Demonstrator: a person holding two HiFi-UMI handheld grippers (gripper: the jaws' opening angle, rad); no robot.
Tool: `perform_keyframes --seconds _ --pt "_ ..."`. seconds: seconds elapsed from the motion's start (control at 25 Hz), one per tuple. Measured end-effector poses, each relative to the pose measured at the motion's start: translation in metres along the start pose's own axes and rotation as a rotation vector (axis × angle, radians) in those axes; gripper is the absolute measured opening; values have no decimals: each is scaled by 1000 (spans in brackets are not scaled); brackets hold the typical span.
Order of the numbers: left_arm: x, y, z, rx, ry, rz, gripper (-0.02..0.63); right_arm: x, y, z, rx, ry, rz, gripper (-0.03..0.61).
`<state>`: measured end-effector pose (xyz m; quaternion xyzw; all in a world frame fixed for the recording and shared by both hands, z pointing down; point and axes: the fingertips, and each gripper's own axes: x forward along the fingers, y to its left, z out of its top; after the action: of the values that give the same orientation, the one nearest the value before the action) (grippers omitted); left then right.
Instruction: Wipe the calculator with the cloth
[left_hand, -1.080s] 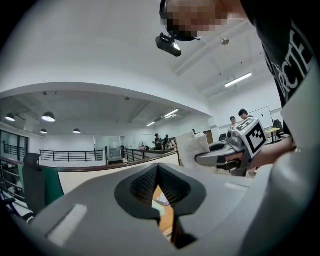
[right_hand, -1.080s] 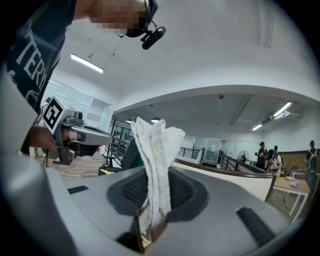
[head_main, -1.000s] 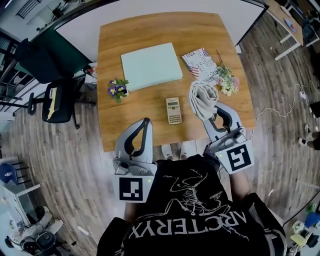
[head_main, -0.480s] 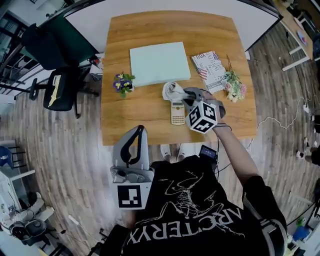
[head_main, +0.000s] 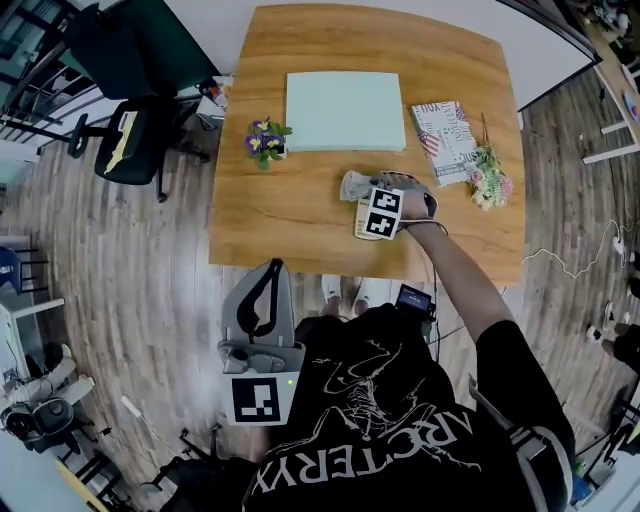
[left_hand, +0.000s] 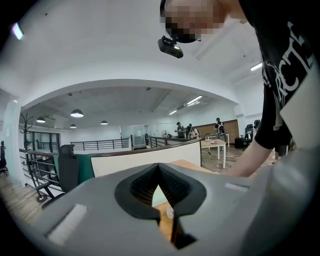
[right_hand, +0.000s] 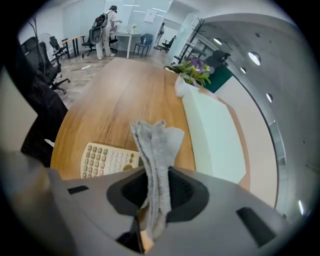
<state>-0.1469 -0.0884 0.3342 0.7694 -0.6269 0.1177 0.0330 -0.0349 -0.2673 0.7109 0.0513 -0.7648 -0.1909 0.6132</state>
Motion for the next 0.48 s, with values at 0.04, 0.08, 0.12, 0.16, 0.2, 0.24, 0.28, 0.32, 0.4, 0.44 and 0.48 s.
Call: perform_keyframes --seconds 0.04,0.08,0.12,0.16,0.2,0.24,0.28,0.32,0.4,0.44,0.48 --pt "-2 1 -1 -5 3 7 9 3 3 0 -8 8 1 86" --pt "-4 2 -1 -8 3 13 9 5 6 1 -16 12 2 86" --pt "-6 2 -1 -8 1 17 9 7 7 2 -21 14 3 86" --pt "-7 2 -1 -6 -1 19 9 7 6 2 -23 14 4 86" --pt "-8 2 -2 -4 -1 20 9 7 6 2 -22 14 5 86" --pt "-9 2 -4 -3 2 21 9 7 5 1 -20 14 7 86" --pt "-10 2 -5 -3 5 22 9 6 6 0 -20 15 9 86" --pt "-10 3 -6 -5 6 23 9 5 8 0 -25 18 11 86" --pt "-10 5 -6 -8 2 22 9 1 14 2 -39 20 18 86" --pt "-9 5 -5 -9 -3 18 9 -1 19 3 -44 20 24 86" --pt "-8 4 -4 -11 -10 13 9 -3 26 4 -49 20 30 86"
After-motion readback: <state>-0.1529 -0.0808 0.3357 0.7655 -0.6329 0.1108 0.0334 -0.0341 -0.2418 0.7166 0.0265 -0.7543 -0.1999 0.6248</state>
